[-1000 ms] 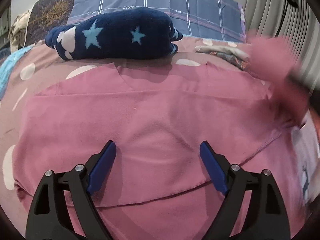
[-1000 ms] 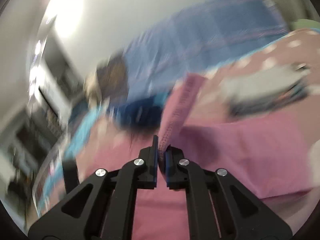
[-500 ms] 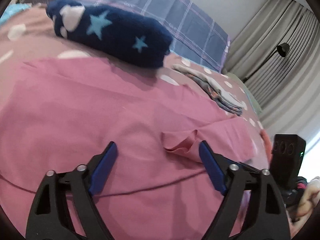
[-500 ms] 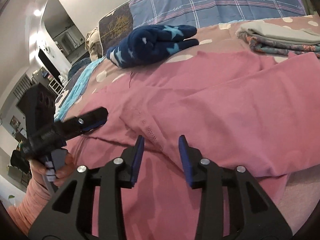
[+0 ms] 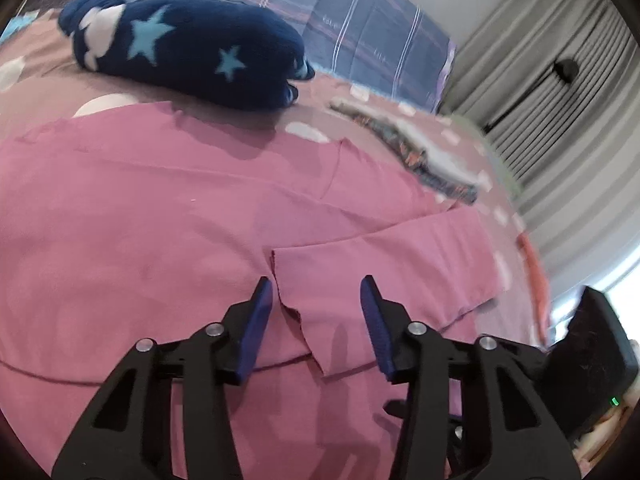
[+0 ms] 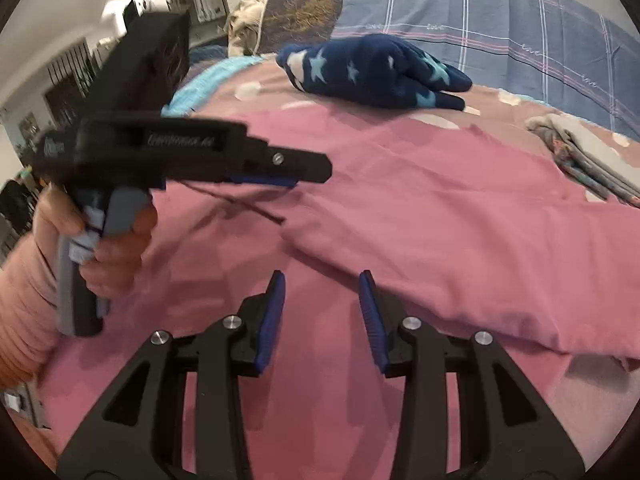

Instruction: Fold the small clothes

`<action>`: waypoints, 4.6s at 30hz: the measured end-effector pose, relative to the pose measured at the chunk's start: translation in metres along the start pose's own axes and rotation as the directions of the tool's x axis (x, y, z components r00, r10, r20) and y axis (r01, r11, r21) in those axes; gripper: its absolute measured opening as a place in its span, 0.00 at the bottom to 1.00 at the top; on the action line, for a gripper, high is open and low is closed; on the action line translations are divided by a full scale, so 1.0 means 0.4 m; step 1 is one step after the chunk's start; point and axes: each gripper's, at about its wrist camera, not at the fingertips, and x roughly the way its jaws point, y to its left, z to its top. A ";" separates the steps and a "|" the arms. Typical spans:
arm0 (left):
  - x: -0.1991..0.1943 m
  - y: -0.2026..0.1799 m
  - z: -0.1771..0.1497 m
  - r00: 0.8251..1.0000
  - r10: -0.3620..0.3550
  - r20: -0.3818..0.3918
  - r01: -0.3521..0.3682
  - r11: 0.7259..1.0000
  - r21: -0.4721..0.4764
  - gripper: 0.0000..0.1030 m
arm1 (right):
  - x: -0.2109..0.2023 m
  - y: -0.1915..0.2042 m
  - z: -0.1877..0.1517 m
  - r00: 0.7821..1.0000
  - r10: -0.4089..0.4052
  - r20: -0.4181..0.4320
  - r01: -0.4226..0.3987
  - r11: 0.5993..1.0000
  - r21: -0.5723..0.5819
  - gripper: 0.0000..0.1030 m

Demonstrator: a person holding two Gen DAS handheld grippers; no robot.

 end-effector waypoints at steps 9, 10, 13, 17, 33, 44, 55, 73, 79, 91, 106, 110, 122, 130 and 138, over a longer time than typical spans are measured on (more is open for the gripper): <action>0.022 -0.042 0.060 0.999 0.048 0.004 -0.048 0.995 0.084 0.01 | 0.042 0.122 -0.024 0.939 -0.334 0.082 0.334 0.828 -0.450 0.38; 0.000 -0.052 0.068 0.999 0.034 0.025 -0.036 0.994 0.099 0.01 | 0.062 0.140 -0.037 0.917 -0.383 0.108 0.380 0.764 -0.521 0.38; -0.052 -0.077 0.092 0.998 -0.002 0.059 -0.006 0.992 0.124 0.01 | 0.097 0.156 -0.045 0.879 -0.448 0.163 0.450 0.669 -0.592 0.17; -0.125 -0.095 0.124 0.993 0.004 0.116 -0.024 0.985 0.170 0.01 | 0.026 0.160 0.004 0.868 -0.419 0.267 0.496 0.717 -0.489 0.01; -0.261 0.221 0.127 0.935 0.334 0.119 -0.344 0.936 0.074 0.01 | -0.063 0.059 0.100 0.981 -0.087 0.175 0.094 0.995 -0.035 0.01; -0.233 0.317 0.060 0.896 0.436 0.091 -0.439 0.898 0.021 0.30 | -0.119 -0.194 -0.091 0.952 -0.307 -0.018 0.303 0.929 0.211 0.22; -0.093 0.180 -0.047 0.861 0.491 0.133 -0.509 0.823 0.251 0.41 | -0.089 -0.199 -0.096 0.802 -0.593 -0.076 0.597 0.789 0.144 0.26; -0.093 0.175 -0.050 0.824 0.545 0.154 -0.567 0.791 0.230 0.56 | -0.023 -0.492 0.083 0.975 -0.221 -0.008 0.185 0.795 0.577 0.53; -0.096 0.181 -0.048 0.826 0.542 0.153 -0.563 0.797 0.218 0.59 | 0.025 -0.498 0.145 0.944 -0.327 -0.036 0.296 0.798 0.524 0.05; -0.097 0.184 -0.049 0.830 0.537 0.153 -0.558 0.803 0.210 0.60 | -0.071 -0.263 0.054 0.957 -0.290 -0.006 0.283 0.928 0.244 0.13; -0.350 0.165 -0.271 0.917 0.364 0.164 -0.390 0.905 0.170 0.82 | -0.253 -0.161 -0.282 0.974 -0.206 -0.094 0.226 0.910 0.347 0.33; -0.375 0.181 -0.407 0.941 0.328 0.084 -0.339 0.921 0.193 0.82 | -0.312 -0.148 -0.355 0.988 -0.145 -0.050 0.153 0.899 0.409 0.33; -0.495 0.109 -0.644 0.985 0.164 0.048 -0.171 0.935 0.310 0.69 | -0.443 -0.051 -0.526 0.997 0.047 0.061 -0.071 0.854 0.515 0.34; -0.571 0.125 -0.707 0.997 0.074 -0.023 -0.067 0.973 0.221 0.45 | -0.515 -0.003 -0.630 0.980 0.167 0.106 -0.197 0.802 0.563 0.34; -0.570 0.147 -0.729 1.000 -0.002 -0.028 0.007 0.980 0.197 0.50 | -0.503 0.010 -0.651 0.958 0.254 0.136 -0.285 0.773 0.567 0.43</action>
